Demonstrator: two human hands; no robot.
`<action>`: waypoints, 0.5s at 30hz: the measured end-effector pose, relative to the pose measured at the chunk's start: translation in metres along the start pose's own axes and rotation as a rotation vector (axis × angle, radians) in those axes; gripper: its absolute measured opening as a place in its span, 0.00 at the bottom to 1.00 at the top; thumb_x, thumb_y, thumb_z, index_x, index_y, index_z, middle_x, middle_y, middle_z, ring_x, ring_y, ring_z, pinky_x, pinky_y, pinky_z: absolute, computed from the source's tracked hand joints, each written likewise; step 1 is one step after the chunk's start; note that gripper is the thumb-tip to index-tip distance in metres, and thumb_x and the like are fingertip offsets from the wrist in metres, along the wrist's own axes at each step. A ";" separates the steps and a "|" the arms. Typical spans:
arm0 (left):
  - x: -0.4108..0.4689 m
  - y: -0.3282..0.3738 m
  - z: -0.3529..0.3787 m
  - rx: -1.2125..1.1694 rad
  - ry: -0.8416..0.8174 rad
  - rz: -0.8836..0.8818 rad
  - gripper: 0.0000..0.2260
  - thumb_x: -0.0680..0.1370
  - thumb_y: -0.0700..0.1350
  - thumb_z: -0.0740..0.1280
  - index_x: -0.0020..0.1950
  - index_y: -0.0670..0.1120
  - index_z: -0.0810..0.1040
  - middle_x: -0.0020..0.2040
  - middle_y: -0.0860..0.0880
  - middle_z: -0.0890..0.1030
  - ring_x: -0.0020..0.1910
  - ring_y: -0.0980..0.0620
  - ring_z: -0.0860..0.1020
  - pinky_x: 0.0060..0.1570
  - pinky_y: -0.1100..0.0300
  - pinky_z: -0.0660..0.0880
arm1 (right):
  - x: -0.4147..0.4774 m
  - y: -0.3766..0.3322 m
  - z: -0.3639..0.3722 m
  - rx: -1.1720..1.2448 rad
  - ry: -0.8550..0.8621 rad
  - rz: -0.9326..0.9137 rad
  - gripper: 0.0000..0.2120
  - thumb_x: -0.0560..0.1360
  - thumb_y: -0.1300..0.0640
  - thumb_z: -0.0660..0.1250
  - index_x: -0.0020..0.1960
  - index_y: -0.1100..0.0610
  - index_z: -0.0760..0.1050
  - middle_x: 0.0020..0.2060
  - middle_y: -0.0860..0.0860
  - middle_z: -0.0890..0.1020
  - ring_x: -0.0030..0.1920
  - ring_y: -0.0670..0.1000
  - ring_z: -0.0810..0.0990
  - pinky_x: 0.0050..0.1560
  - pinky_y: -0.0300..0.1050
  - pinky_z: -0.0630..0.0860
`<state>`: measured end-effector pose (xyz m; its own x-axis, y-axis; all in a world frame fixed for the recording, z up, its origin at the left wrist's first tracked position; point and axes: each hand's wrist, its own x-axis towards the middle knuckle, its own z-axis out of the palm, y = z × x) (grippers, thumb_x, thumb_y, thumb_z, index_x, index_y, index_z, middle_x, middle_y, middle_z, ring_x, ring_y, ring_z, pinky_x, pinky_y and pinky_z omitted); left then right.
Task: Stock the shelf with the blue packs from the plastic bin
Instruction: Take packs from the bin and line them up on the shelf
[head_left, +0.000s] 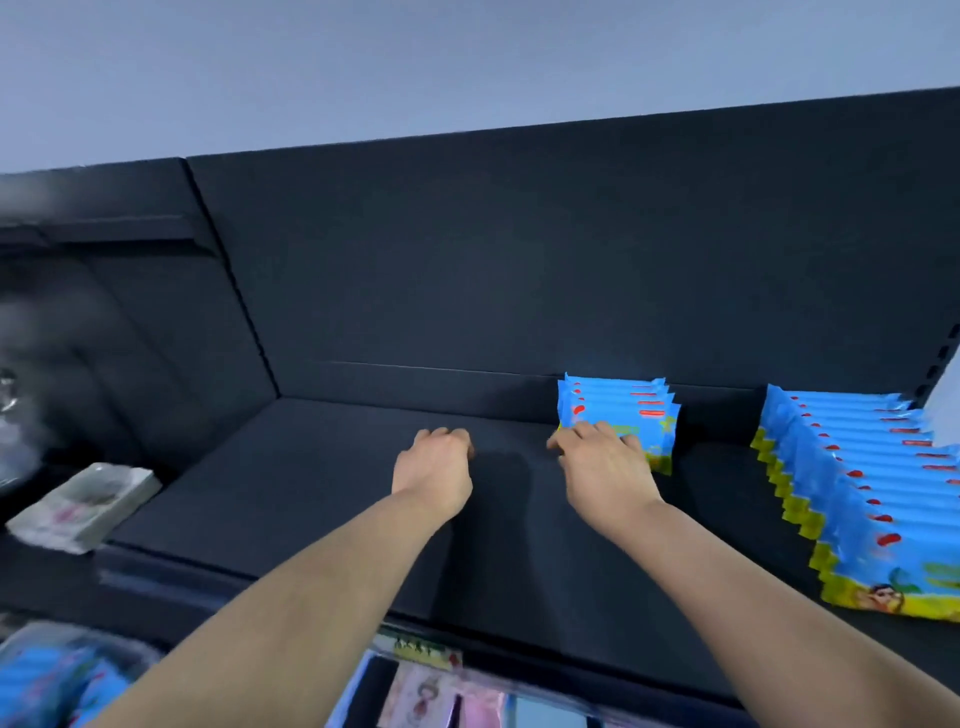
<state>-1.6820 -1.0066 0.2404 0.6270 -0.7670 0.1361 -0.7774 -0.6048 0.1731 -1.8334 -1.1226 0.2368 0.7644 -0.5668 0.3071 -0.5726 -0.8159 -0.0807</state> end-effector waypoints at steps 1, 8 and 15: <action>-0.010 -0.010 -0.003 0.005 0.012 -0.021 0.17 0.74 0.33 0.59 0.58 0.48 0.74 0.55 0.50 0.76 0.58 0.48 0.70 0.51 0.54 0.73 | 0.000 -0.013 0.000 0.026 -0.007 -0.031 0.17 0.77 0.60 0.59 0.64 0.48 0.68 0.58 0.47 0.74 0.60 0.52 0.70 0.55 0.49 0.66; -0.082 -0.100 -0.036 0.035 0.110 -0.186 0.14 0.76 0.38 0.62 0.61 0.47 0.73 0.59 0.49 0.76 0.61 0.47 0.70 0.54 0.51 0.74 | -0.006 -0.131 0.000 0.163 0.000 -0.270 0.14 0.81 0.54 0.55 0.66 0.50 0.67 0.60 0.49 0.74 0.62 0.52 0.69 0.58 0.50 0.65; -0.182 -0.243 -0.050 0.054 0.124 -0.384 0.14 0.74 0.36 0.61 0.58 0.47 0.74 0.57 0.48 0.76 0.60 0.46 0.70 0.51 0.52 0.72 | -0.038 -0.283 0.027 0.203 -0.007 -0.467 0.13 0.81 0.53 0.56 0.65 0.49 0.67 0.59 0.49 0.74 0.61 0.52 0.70 0.56 0.49 0.67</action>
<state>-1.6049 -0.7097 0.2227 0.8709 -0.4536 0.1890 -0.4852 -0.8549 0.1836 -1.6920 -0.8731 0.2221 0.9273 -0.1365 0.3485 -0.1006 -0.9878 -0.1192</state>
